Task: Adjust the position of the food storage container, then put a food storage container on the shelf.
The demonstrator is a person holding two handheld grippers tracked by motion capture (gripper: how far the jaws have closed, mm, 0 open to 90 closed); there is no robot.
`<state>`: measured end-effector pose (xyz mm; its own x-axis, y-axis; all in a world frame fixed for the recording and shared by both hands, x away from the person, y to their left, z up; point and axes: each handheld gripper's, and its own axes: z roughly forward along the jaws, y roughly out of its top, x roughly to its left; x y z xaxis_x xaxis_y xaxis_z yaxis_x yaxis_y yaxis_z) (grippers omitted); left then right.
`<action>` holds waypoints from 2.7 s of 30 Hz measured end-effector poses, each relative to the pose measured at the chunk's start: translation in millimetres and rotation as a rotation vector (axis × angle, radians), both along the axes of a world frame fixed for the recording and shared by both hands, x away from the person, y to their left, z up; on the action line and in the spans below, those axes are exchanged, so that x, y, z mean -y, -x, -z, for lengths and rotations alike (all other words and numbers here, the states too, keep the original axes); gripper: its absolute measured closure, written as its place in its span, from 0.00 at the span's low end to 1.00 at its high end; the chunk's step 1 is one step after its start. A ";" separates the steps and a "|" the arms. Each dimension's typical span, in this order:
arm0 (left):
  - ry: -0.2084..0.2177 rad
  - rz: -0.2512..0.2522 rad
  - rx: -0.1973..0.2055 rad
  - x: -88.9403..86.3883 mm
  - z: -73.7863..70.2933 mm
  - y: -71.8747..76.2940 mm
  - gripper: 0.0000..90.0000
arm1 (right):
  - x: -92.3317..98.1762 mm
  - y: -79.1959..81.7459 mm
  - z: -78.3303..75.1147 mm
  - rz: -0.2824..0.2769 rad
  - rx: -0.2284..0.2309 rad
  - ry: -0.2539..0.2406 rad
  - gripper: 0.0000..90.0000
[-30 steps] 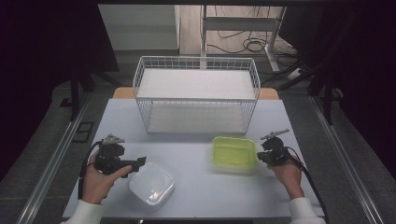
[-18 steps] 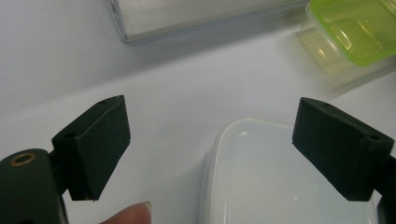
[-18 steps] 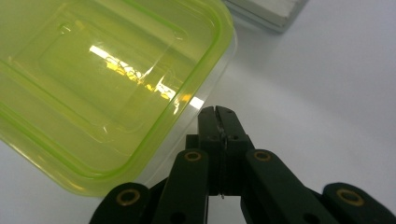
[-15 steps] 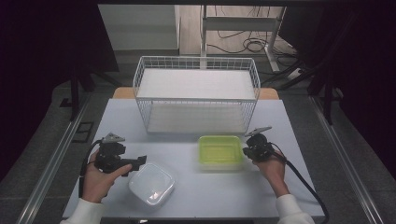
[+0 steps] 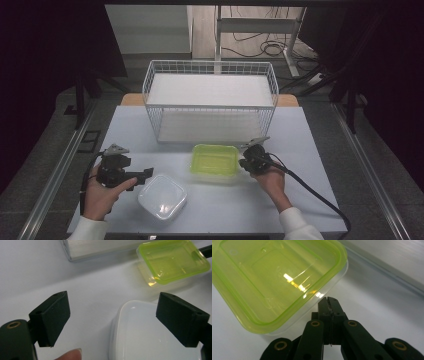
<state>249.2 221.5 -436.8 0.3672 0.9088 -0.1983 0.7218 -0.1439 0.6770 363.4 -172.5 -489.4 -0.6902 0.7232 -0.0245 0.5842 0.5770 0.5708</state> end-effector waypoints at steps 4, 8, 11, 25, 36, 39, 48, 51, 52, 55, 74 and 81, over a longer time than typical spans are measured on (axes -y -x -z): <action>-0.006 -0.005 -0.009 0.9 2.7 2.6 0.14 | -4.8 0.1 -1.0 -0.017 0.023 0.019 0.99; -0.010 -0.011 -0.010 1.4 3.1 2.5 0.14 | 0.7 2.5 -7.6 -0.008 0.046 0.024 0.99; -0.012 -0.003 -0.006 4.1 3.3 1.9 0.13 | 15.1 9.4 -23.2 0.025 0.082 -0.007 0.99; 0.005 -0.002 0.007 3.5 2.3 -0.9 0.13 | 56.9 22.2 -39.3 0.169 0.048 -0.178 0.53; 0.037 0.002 0.038 2.8 4.5 -6.0 0.14 | 57.1 23.2 -41.9 0.181 -0.006 -0.301 0.34; 0.038 -0.006 0.028 6.4 3.4 -11.4 0.15 | 60.2 20.8 -44.9 0.183 -0.026 -0.339 0.33; 0.079 0.048 -0.003 30.1 -8.0 -22.6 0.19 | 57.6 24.1 -45.5 0.145 -0.060 -0.337 0.27; 0.084 0.068 -0.013 36.6 -9.4 -26.3 0.20 | 56.5 25.6 -49.7 0.141 -0.051 -0.354 0.26; 0.093 0.093 -0.030 42.7 -11.2 -31.6 0.20 | 54.8 26.8 -51.4 0.139 -0.039 -0.349 0.26; 0.082 0.118 -0.052 51.3 -13.2 -42.8 0.20 | 48.3 29.1 -56.2 0.123 -0.032 -0.344 0.26; 0.120 0.179 -0.234 85.1 1.1 -108.0 0.30 | 17.2 6.9 -46.7 0.174 -0.104 -0.361 0.36; 0.108 0.171 -0.307 93.4 14.4 -121.5 0.36 | 7.8 -0.4 -29.1 0.202 -0.131 -0.348 0.42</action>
<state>370.6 128.1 -451.1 0.4201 0.8076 -0.4139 0.8655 -0.2195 0.4503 363.8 -180.3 -460.3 -0.5144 0.7942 0.3236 0.7466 0.2291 0.6245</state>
